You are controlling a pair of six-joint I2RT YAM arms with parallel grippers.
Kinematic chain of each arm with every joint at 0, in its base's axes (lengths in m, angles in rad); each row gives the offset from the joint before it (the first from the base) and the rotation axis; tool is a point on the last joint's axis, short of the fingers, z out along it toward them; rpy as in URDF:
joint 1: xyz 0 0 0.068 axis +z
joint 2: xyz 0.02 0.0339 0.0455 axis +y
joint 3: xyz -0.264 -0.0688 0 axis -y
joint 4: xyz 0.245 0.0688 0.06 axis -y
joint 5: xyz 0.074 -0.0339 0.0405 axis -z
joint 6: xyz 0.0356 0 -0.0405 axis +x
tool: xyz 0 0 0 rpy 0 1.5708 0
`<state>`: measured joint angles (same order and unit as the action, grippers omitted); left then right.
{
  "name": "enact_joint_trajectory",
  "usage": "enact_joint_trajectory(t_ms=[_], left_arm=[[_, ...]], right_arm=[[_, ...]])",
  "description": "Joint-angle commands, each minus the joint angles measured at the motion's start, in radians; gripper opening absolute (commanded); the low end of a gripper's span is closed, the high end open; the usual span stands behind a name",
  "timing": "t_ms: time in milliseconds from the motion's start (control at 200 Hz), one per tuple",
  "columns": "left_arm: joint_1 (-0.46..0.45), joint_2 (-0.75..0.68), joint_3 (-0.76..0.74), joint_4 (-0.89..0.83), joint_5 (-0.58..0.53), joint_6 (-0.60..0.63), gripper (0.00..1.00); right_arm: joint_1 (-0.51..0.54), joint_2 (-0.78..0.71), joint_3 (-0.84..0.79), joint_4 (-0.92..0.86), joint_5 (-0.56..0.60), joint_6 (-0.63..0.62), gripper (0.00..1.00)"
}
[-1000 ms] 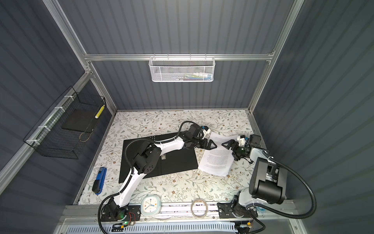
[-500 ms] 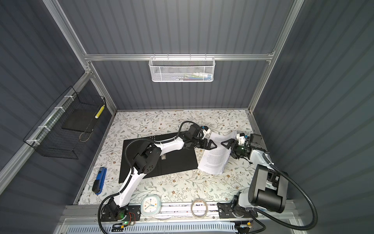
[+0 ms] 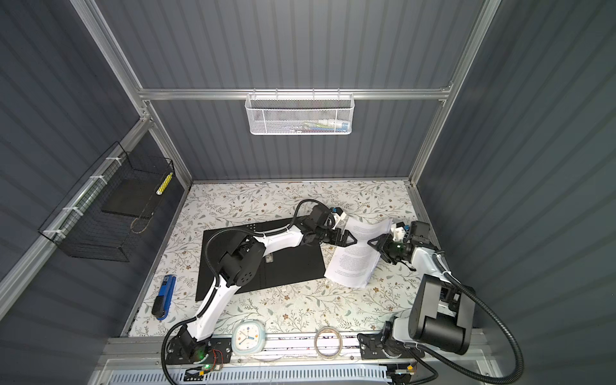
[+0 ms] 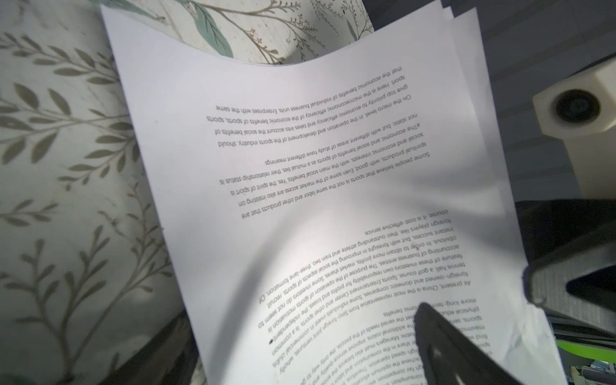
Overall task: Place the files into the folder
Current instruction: 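Lift the paper stack upright with the right gripper while the left gripper withdraws, then carry the paper stack over the open folder with the right gripper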
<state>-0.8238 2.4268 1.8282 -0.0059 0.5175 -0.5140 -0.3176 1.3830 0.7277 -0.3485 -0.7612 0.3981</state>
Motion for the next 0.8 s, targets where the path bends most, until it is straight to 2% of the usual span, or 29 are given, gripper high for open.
enact_joint_trajectory(t_ms=[0,95,230,315,430,580,655,795], left_arm=[[0.006,0.013,-0.063,-0.149,-0.05,-0.026,0.99],[0.001,0.001,-0.071,-0.134,-0.051,-0.034,0.99],[-0.012,-0.022,-0.062,-0.142,-0.07,-0.02,0.99],[-0.012,-0.045,-0.069,-0.15,-0.079,-0.017,0.99],[-0.001,-0.114,-0.09,-0.201,-0.149,0.027,0.99],[0.073,-0.264,-0.176,-0.23,-0.177,0.049,0.99],[0.125,-0.361,-0.243,-0.245,-0.205,0.057,0.99],[0.239,-0.572,-0.402,-0.262,-0.235,0.073,0.99]], right_arm=[[0.005,-0.017,0.007,-0.032,0.022,-0.018,0.34],[0.006,-0.032,-0.007,-0.022,0.035,-0.013,0.22],[0.004,-0.044,-0.001,-0.024,0.008,-0.01,0.0],[0.003,-0.067,0.015,-0.055,0.02,-0.023,0.0],[0.004,-0.108,0.042,-0.093,0.016,-0.034,0.0],[0.016,-0.161,0.117,-0.14,-0.031,-0.038,0.0],[0.07,-0.178,0.182,-0.178,-0.003,-0.045,0.0],[0.251,-0.127,0.325,-0.181,0.027,-0.018,0.0]])
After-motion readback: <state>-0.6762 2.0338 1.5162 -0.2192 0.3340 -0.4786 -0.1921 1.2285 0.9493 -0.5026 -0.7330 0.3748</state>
